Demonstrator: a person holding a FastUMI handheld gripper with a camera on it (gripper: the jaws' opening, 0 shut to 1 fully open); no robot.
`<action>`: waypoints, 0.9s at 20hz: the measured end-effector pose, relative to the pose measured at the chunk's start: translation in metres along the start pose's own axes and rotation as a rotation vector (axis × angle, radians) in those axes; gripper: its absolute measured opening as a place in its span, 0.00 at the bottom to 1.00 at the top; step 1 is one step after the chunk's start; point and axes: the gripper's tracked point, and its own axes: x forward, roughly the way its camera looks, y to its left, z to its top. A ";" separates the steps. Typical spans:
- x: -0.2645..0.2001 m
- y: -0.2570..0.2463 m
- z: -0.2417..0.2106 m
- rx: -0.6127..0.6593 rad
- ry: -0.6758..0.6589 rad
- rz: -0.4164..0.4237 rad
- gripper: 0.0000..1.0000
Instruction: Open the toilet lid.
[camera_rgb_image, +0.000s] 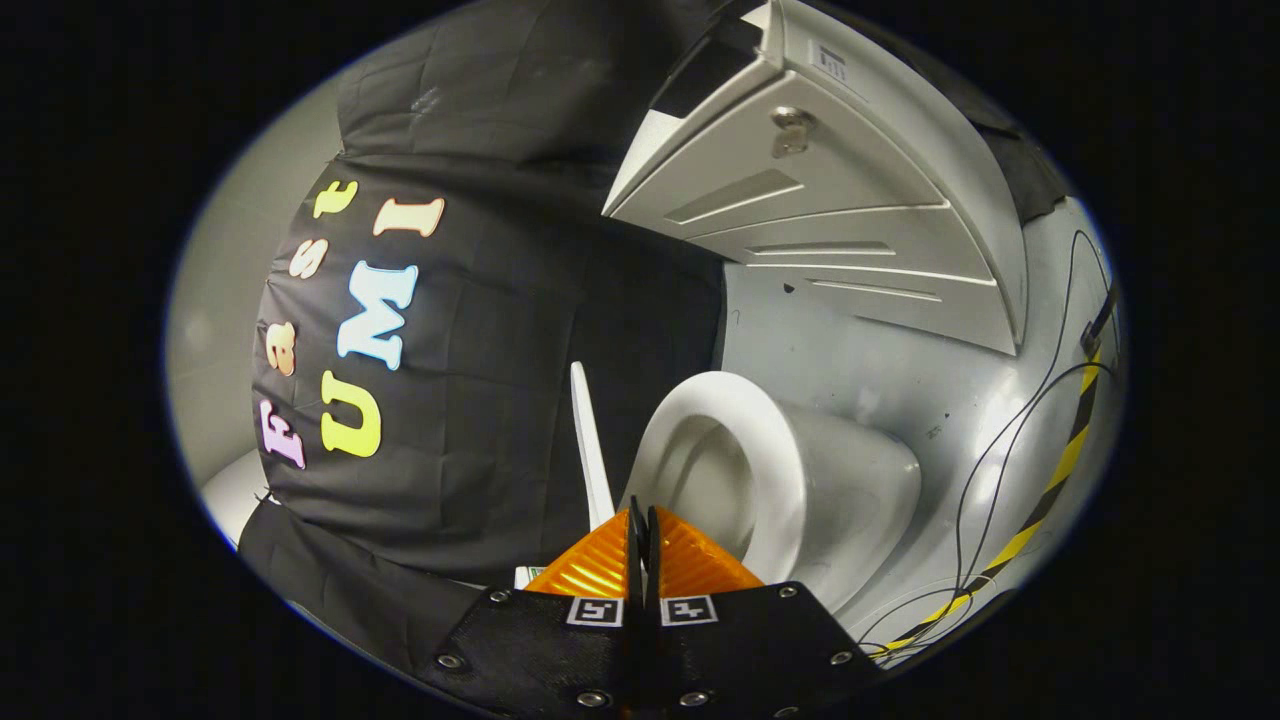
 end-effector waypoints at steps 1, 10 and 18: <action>-0.001 0.004 0.000 -0.003 -0.001 0.006 0.00; -0.010 0.038 -0.007 -0.035 -0.003 0.005 0.00; -0.024 0.093 -0.024 -0.145 0.002 0.067 0.00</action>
